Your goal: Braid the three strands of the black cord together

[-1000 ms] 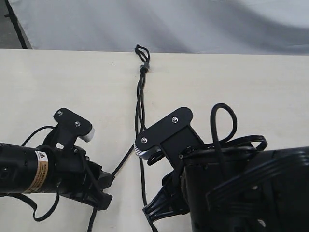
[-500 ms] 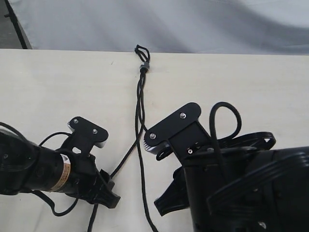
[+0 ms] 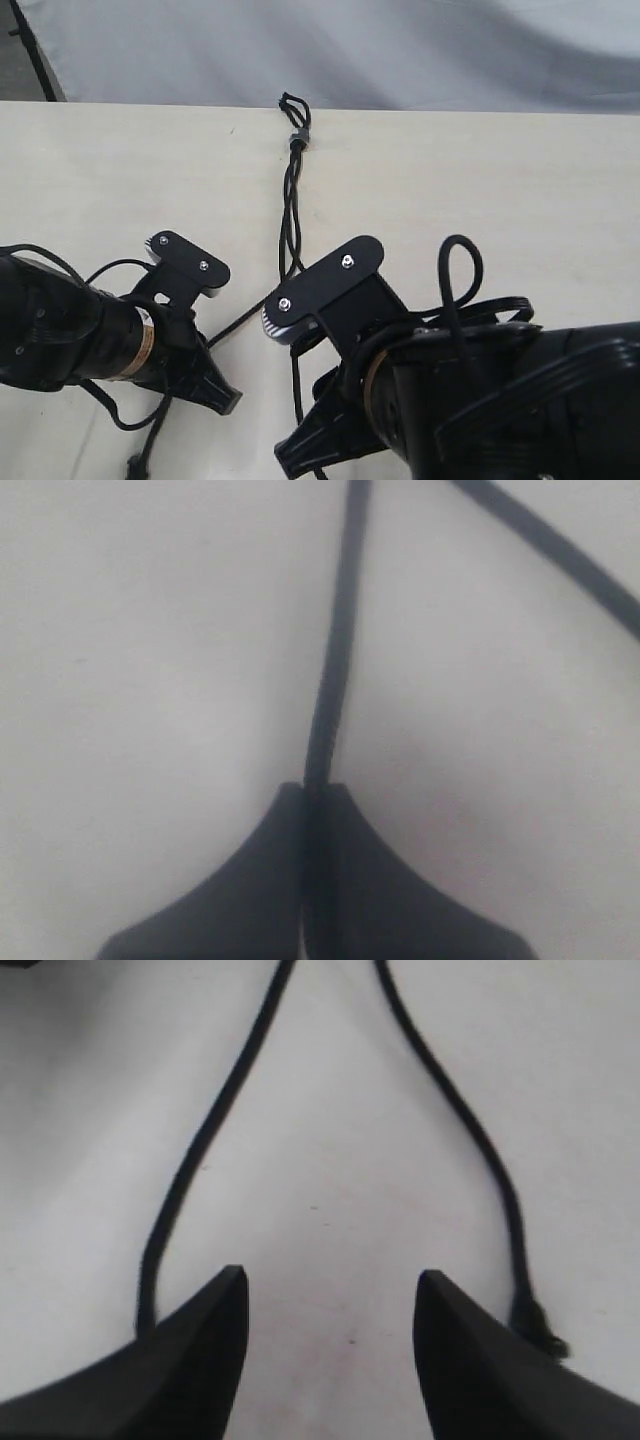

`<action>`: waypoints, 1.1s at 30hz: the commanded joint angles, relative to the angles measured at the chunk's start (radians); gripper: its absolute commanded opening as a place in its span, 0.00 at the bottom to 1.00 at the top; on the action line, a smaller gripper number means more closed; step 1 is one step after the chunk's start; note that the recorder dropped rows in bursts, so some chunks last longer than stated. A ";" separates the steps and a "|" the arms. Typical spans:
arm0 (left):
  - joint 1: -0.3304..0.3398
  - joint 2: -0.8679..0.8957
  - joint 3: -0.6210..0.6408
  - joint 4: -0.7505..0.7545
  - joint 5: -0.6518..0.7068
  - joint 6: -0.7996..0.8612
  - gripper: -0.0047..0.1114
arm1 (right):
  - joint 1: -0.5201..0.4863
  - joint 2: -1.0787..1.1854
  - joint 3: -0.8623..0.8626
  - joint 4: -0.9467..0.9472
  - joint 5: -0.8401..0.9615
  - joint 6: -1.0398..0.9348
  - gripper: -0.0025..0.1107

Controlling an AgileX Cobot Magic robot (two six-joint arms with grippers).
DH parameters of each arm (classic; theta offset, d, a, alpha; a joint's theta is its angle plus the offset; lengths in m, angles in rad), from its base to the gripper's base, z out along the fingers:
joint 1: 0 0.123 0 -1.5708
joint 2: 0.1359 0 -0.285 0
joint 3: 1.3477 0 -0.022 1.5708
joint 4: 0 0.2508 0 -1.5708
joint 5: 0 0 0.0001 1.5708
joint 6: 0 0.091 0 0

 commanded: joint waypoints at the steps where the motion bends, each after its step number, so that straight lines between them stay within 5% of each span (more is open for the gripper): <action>1: -0.002 -0.002 -0.023 -0.003 0.077 0.024 0.04 | -0.004 0.020 0.041 0.033 -0.185 0.005 0.45; 20: 0.002 -0.020 -0.045 0.004 0.152 0.034 0.04 | -0.004 0.233 0.050 0.052 -0.341 -0.007 0.45; 22: 0.002 -0.042 -0.045 -0.014 0.180 0.034 0.04 | -0.004 0.235 0.050 0.056 -0.336 -0.007 0.36; 26: 0.002 -0.083 -0.033 -0.025 0.244 0.034 0.04 | -0.004 0.235 0.050 0.056 -0.320 -0.007 0.02; 33: 0.002 -0.097 -0.017 -0.023 0.276 0.038 0.04 | -0.004 0.235 0.050 0.056 -0.207 -0.003 0.02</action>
